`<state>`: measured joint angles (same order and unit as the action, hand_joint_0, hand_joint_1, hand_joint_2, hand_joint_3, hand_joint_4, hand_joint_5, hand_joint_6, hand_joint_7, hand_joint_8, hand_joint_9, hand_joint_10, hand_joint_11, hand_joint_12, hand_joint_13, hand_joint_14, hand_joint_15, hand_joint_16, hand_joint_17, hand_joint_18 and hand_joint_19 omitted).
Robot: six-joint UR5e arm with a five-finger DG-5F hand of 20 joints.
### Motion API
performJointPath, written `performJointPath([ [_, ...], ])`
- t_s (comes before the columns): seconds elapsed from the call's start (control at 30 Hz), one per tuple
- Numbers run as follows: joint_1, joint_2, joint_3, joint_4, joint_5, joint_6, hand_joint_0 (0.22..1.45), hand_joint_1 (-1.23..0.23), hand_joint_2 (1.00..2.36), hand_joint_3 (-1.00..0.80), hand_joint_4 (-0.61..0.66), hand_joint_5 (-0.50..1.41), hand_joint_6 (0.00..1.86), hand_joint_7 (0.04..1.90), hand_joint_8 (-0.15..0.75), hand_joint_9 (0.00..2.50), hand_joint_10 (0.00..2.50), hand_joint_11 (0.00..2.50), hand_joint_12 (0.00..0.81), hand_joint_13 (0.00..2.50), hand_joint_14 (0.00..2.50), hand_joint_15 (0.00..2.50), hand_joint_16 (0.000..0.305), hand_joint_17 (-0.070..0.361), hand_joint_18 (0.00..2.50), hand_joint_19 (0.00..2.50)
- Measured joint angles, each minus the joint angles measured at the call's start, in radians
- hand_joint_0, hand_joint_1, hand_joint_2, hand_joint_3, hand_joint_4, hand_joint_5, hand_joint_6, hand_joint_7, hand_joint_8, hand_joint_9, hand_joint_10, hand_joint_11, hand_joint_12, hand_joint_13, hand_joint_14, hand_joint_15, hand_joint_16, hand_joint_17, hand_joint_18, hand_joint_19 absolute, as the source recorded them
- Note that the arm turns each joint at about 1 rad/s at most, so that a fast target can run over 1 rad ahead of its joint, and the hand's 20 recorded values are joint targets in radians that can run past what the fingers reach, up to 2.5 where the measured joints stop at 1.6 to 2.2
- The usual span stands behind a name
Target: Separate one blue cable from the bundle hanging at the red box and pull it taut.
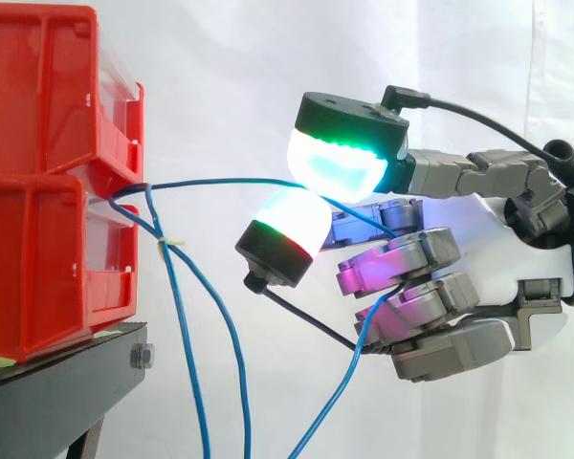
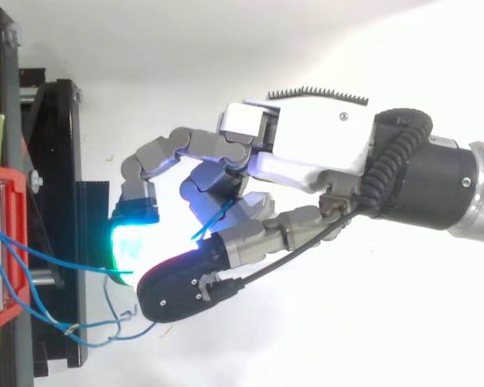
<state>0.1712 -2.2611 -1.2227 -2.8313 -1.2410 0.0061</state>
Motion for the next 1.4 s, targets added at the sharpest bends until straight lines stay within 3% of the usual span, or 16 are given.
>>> performJointPath([
  [0.27, 0.0, 0.0, 0.0, 0.001, 0.0, 0.0, 0.64, -0.72, 1.03, -0.05, -0.01, -0.2, 0.92, 1.25, 0.344, 0.83, 2.5, 1.64, 0.427, 0.89, 2.5, 1.65, 0.037, 0.083, 1.44, 1.5],
  [0.53, -0.001, 0.0, 0.0, 0.0, 0.001, -0.001, 0.64, -0.72, 1.02, 0.0, -0.06, -0.19, 0.93, 1.26, 0.34, 0.88, 2.5, 1.63, 0.419, 0.9, 2.5, 1.59, 0.04, 0.089, 1.45, 1.44],
  [0.67, 0.0, 0.0, 0.0, 0.0, 0.004, -0.002, 0.64, -0.71, 1.02, 0.03, -0.04, -0.17, 0.93, 1.28, 0.36, 0.97, 2.5, 1.61, 0.433, 0.96, 2.5, 1.55, 0.048, 0.107, 1.48, 1.17],
  [0.83, 0.0, 0.0, 0.0, 0.0, 0.003, -0.015, 0.63, -0.71, 1.01, 0.07, -0.05, -0.16, 0.92, 1.33, 0.371, 1.03, 2.5, 1.58, 0.433, 0.99, 2.5, 1.51, 0.051, 0.116, 1.51, 1.06],
  [1.17, 0.001, 0.001, 0.0, -0.004, 0.001, -0.037, 0.64, -0.72, 1.0, 0.09, -0.07, -0.15, 0.92, 1.34, 0.378, 1.06, 2.5, 1.62, 0.436, 1.01, 2.5, 1.52, 0.053, 0.119, 1.54, 1.05],
  [1.3, 0.002, 0.01, 0.0, -0.054, -0.002, -0.051, 0.64, -0.72, 1.01, 0.09, -0.06, -0.15, 0.92, 1.33, 0.376, 1.06, 2.5, 1.62, 0.436, 1.01, 2.5, 1.53, 0.053, 0.12, 1.55, 1.07],
  [1.4, 0.003, 0.035, 0.0, -0.123, -0.024, -0.065, 0.64, -0.72, 1.01, 0.09, -0.06, -0.15, 0.92, 1.33, 0.377, 1.06, 2.5, 1.62, 0.442, 1.01, 2.5, 1.53, 0.054, 0.121, 1.55, 1.07],
])
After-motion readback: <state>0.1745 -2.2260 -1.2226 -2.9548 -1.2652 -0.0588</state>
